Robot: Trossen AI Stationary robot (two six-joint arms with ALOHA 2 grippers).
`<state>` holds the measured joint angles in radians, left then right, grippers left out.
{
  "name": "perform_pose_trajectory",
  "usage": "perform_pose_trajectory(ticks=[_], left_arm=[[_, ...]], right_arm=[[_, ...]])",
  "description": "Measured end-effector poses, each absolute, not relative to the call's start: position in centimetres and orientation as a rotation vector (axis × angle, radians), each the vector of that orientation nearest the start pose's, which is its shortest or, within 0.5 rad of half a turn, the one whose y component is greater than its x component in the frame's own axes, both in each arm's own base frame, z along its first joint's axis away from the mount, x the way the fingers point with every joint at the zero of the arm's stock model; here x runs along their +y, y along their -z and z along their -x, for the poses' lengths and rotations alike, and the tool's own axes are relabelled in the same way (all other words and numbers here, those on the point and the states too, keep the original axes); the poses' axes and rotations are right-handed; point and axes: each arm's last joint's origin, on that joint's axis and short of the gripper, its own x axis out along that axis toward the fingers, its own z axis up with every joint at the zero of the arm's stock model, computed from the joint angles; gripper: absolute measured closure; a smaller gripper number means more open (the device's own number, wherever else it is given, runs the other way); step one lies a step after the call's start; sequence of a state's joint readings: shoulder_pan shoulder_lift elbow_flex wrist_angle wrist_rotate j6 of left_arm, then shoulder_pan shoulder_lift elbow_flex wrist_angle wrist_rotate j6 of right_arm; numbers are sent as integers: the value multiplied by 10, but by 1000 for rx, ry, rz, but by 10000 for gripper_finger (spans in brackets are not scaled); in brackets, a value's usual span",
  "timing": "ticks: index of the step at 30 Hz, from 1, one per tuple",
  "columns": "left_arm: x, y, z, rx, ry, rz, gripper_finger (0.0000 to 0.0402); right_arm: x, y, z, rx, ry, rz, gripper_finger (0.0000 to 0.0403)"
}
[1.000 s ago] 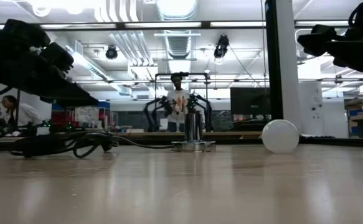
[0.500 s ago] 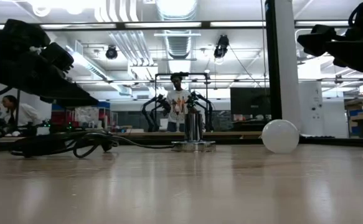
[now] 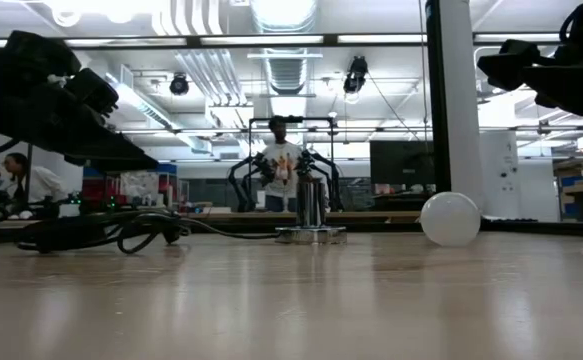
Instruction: Screw lightbulb
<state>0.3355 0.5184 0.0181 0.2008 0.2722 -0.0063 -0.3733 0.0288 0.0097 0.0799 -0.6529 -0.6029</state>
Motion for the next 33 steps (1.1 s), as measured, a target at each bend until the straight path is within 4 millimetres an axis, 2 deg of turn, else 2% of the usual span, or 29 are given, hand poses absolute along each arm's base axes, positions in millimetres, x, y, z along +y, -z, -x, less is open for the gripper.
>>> perform_pose_trajectory(ticks=[33], left_arm=[[34,-141,-121,286,-63,95,164]], right_arm=[[-17,-172,-93,-136,-255,629,93]])
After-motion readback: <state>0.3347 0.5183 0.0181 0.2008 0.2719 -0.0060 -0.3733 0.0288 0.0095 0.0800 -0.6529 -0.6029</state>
